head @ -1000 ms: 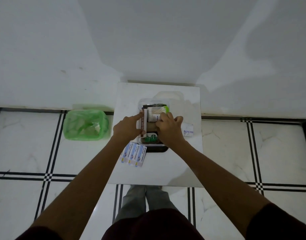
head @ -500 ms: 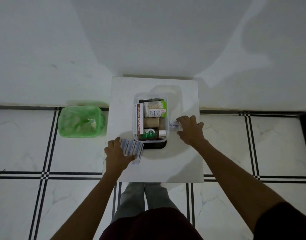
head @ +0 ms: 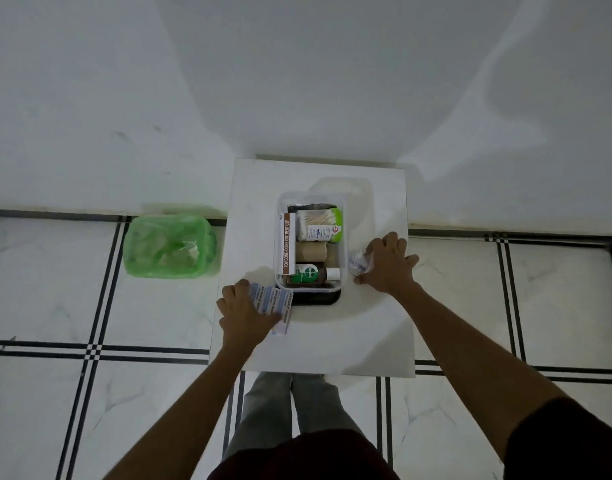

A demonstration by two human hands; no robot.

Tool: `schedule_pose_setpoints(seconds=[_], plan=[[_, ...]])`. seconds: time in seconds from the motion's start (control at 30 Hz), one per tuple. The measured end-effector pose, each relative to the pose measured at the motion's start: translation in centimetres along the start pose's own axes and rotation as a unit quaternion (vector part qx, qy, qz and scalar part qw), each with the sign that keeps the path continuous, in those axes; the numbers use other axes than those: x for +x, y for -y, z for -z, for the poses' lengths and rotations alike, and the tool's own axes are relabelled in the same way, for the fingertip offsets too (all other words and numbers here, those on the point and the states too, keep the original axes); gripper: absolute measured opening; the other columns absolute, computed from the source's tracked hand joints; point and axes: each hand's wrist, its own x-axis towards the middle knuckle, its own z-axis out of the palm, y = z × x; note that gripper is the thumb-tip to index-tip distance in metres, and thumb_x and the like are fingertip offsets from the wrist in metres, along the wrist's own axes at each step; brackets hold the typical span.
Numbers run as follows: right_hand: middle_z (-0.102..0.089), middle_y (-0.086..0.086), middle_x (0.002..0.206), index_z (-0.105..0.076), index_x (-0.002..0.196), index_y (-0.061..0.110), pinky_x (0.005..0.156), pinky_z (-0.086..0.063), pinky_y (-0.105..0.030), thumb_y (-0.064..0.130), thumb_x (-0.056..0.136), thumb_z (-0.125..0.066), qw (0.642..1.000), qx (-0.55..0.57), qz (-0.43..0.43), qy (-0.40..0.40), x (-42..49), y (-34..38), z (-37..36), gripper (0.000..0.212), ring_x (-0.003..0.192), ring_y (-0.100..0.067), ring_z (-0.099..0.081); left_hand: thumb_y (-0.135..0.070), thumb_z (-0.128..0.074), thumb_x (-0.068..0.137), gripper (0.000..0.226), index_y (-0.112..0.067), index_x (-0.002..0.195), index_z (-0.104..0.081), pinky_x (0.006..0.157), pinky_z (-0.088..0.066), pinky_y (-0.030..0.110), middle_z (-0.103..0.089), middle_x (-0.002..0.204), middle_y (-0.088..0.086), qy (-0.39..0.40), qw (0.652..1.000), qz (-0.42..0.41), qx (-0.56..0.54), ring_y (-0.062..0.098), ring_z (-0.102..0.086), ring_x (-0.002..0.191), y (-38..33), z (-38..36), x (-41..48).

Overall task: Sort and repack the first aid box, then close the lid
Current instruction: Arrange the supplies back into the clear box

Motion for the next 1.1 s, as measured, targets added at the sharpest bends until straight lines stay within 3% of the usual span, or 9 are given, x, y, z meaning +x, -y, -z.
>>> schedule_pose_setpoints(seconds=[0.1,0.17,0.3,0.43,0.6,0.7,0.77,0.93,1.1], plan=[[-0.042,-0.006,0.113,-0.042,0.108,0.015,0.088,-0.035,-0.046,0.043,0.051,-0.086,0.995,0.093,-0.028,0.023,-0.3,0.0,-0.2,0.077,0.107,-0.027,-0.040,-0.049,-0.087,0.048,0.103,-0.010,0.128,-0.034,0.090,-0.045,0.050,-0.040,0.119,0.012,-0.005,0.999,0.036,0.014,0.030,-0.040,0.115,-0.5,-0.4,-1.0],[-0.051,-0.001,0.095,-0.038,0.099,0.016,0.083,-0.035,-0.041,0.034,0.057,-0.085,0.985,0.168,-0.031,0.024,-0.5,-0.1,-0.2,0.066,0.091,-0.025,-0.049,-0.046,-0.088,0.049,0.098,-0.008,0.123,-0.036,0.088,-0.045,0.050,-0.043,0.116,0.013,-0.011,0.998,0.055,0.003,0.030,-0.043,0.113,-0.4,-0.6,-1.1],[-0.046,0.004,0.065,-0.039,0.083,0.012,0.051,-0.034,-0.028,0.018,0.076,-0.072,0.939,0.339,-0.039,-0.053,-1.5,0.1,0.4,0.034,0.065,-0.023,-0.048,-0.034,-0.084,0.062,0.060,-0.008,0.102,-0.048,0.081,-0.051,0.046,-0.050,0.098,0.008,-0.002,0.997,0.067,-0.030,0.025,-0.052,0.097,-0.2,-0.3,-0.4],[-0.056,-0.002,0.079,-0.052,0.096,0.005,0.052,-0.038,-0.019,0.011,0.081,-0.068,0.902,0.411,-0.069,-0.114,-2.9,0.3,2.2,0.023,0.073,-0.019,-0.054,-0.011,-0.066,0.079,0.013,-0.001,0.088,-0.064,0.059,-0.044,0.022,-0.068,0.092,0.012,0.003,0.995,0.063,-0.075,0.023,-0.061,0.080,0.9,0.7,0.0],[-0.066,-0.007,0.102,-0.061,0.103,0.013,0.078,-0.054,-0.038,0.017,0.076,-0.071,0.819,0.551,-0.131,-0.096,-3.9,1.1,5.4,0.029,0.091,-0.022,-0.064,-0.002,-0.065,0.073,0.014,-0.003,0.086,-0.072,0.074,-0.053,0.034,-0.071,0.087,0.016,0.015,0.978,0.119,-0.172,0.026,-0.064,0.079,2.0,2.9,-0.1],[-0.066,-0.011,0.101,-0.060,0.095,0.013,0.067,-0.052,-0.034,0.011,0.077,-0.068,0.732,0.662,-0.152,-0.049,-5.1,2.5,7.5,0.019,0.085,-0.023,-0.064,-0.004,-0.063,0.076,0.013,-0.013,0.069,-0.068,0.076,-0.056,0.047,-0.070,0.079,0.017,0.015,0.953,0.159,-0.256,0.030,-0.064,0.076,1.6,4.4,-0.2],[-0.064,-0.012,0.096,-0.057,0.096,0.010,0.066,-0.050,-0.033,0.004,0.079,-0.064,0.708,0.692,-0.138,-0.026,-6.0,3.6,8.5,0.019,0.080,-0.021,-0.062,-0.006,-0.062,0.078,0.014,-0.014,0.068,-0.067,0.074,-0.056,0.046,-0.070,0.081,0.019,0.009,0.932,0.177,-0.316,0.031,-0.064,0.081,0.8,5.5,0.0],[-0.064,-0.010,0.099,-0.051,0.099,0.007,0.069,-0.059,-0.036,-0.001,0.079,-0.064,0.743,0.665,-0.078,0.005,-7.2,5.9,8.3,0.025,0.088,-0.023,-0.066,-0.003,-0.062,0.078,0.013,-0.004,0.088,-0.070,0.068,-0.056,0.036,-0.072,0.087,0.018,0.010,0.906,0.155,-0.393,0.028,-0.069,0.081,-1.3,8.6,0.7],[-0.063,-0.011,0.103,-0.047,0.093,0.012,0.072,-0.061,-0.044,0.003,0.077,-0.071,0.829,0.558,-0.038,0.015,-6.9,7.1,5.8,0.030,0.095,-0.026,-0.065,-0.005,-0.063,0.083,0.013,-0.007,0.095,-0.067,0.065,-0.051,0.030,-0.071,0.089,0.014,0.027,0.901,0.088,-0.424,0.023,-0.067,0.078,-4.4,11.1,1.1]])
